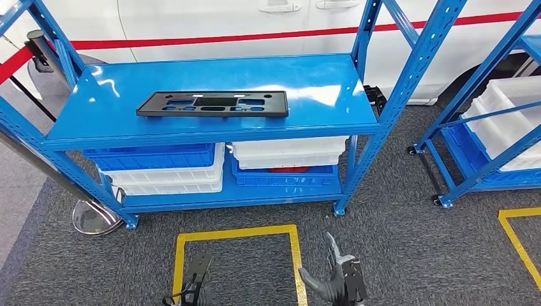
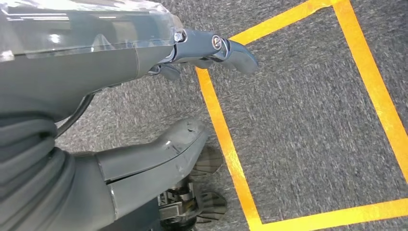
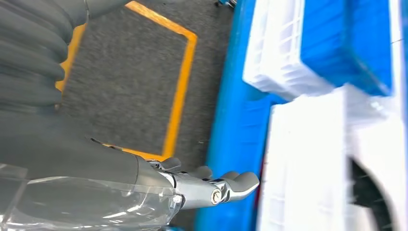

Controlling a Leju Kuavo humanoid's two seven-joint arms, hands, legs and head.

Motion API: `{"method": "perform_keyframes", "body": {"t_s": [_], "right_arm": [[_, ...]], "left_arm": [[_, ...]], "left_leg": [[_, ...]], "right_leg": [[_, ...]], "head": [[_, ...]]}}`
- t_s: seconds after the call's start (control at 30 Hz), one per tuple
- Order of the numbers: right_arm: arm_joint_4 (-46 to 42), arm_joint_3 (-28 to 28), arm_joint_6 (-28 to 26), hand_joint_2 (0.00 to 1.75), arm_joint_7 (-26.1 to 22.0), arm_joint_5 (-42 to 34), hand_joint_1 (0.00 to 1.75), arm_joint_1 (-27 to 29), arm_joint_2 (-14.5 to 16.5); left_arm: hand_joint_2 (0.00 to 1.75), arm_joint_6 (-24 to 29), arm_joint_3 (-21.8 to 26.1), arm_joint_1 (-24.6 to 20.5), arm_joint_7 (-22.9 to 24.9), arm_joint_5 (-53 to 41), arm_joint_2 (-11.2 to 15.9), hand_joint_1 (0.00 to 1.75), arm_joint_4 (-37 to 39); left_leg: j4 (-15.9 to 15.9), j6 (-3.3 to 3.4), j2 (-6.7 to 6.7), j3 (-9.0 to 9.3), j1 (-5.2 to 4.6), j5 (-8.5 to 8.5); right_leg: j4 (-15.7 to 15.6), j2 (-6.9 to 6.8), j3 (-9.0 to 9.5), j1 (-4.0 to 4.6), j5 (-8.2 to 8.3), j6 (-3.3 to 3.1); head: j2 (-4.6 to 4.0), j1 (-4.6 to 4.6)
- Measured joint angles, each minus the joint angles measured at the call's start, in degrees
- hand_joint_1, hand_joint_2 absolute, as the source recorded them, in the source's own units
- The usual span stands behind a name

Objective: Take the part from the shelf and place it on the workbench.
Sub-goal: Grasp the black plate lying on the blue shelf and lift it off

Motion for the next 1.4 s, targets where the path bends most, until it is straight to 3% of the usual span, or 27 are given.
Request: {"method": "perform_keyframes", "body": {"t_s": [0.07,0.2,0.3,0.4,0.47,0.73,0.9,1.1,1.27,1.4], "right_arm": [[-2.1,2.1,-0.6,1.75,0.1,0.3,0.0,0.0,-0.1],[-7.9,8.2,-5.0,1.75,4.7,4.0,0.0,0.0,-0.3],[-11.6,14.4,-12.0,1.75,13.0,12.4,0.0,-1.0,-0.8],[-12.2,23.0,-24.3,1.75,27.5,31.3,0.0,-5.4,-1.4],[-10.6,28.5,-30.6,1.75,34.2,41.1,0.0,-10.0,-1.6],[-0.6,38.1,-38.3,1.75,45.7,56.0,0.0,-24.1,-2.1],[3.2,40.6,-37.1,1.75,45.8,58.1,0.0,-29.8,-2.2],[0.5,42.5,-31.9,1.75,46.4,57.8,0.0,-30.2,-2.1],[0.3,43.5,-31.1,1.75,47.0,57.6,0.0,-30.2,-1.8],[1.0,44.2,-32.0,1.75,46.8,57.5,0.0,-29.8,-1.7]], "left_arm": [[1.75,-0.6,-0.4,-0.2,0.6,-0.6,0.0,0.0,0.0],[0.0,-2.1,-1.6,-0.8,2.8,-2.6,-0.2,0.0,0.0],[0.0,-3.2,-2.7,-1.4,4.1,-3.8,-0.4,0.0,0.0],[0.0,-4.8,-4.0,-2.3,5.8,-5.6,-0.5,0.0,0.3],[0.0,-5.6,-5.1,-3.1,6.8,-6.7,-0.5,0.0,0.4],[0.0,-7.2,-7.7,-4.3,8.0,-9.1,-0.8,0.0,1.1],[0.0,-7.2,-8.7,-4.6,8.5,-9.4,-0.9,0.0,1.4],[0.0,-7.4,-8.7,-4.9,7.9,-8.6,-1.0,0.0,1.6],[0.0,-7.6,-8.7,-5.0,6.9,-7.3,-1.0,0.0,1.7],[1.75,-7.3,-8.4,-5.0,6.1,-5.9,-1.0,0.0,1.8]], "left_leg": [[0.0,0.0,0.0,-0.01,0.0,0.0],[0.0,-0.02,0.0,-0.05,0.01,0.01],[0.0,-0.02,0.0,-0.09,0.03,0.04],[0.0,-0.12,0.04,-0.15,0.03,0.13],[0.0,-0.15,0.07,-0.17,0.03,0.21],[0.0,-0.12,0.04,-0.25,0.03,0.34],[0.0,-0.12,0.02,-0.26,0.03,0.35],[0.0,-0.12,0.01,-0.34,0.04,0.35],[0.0,-0.12,0.01,-0.36,0.04,0.35],[0.0,-0.12,0.01,-0.36,0.04,0.35]], "right_leg": [[0.0,0.0,-0.01,0.0,0.0,0.0],[0.0,0.0,-0.03,0.0,0.0,0.0],[0.0,0.0,-0.04,0.01,0.02,-0.01],[0.1,0.08,-0.2,0.01,0.11,-0.05],[0.1,0.11,-0.26,0.01,0.18,-0.09],[0.1,0.06,-0.31,0.0,0.29,-0.11],[0.1,0.04,-0.31,0.0,0.29,-0.11],[0.1,0.03,-0.39,0.0,0.29,-0.11],[0.1,0.03,-0.4,0.0,0.29,-0.11],[0.1,0.03,-0.4,0.0,0.29,-0.11]], "head": [[0.0,0.01],[0.0,-0.01],[0.0,0.0],[0.0,-0.02],[0.0,-0.03],[0.0,-0.02],[0.0,-0.02],[0.0,-0.03],[0.0,-0.03],[0.0,-0.03]]}}
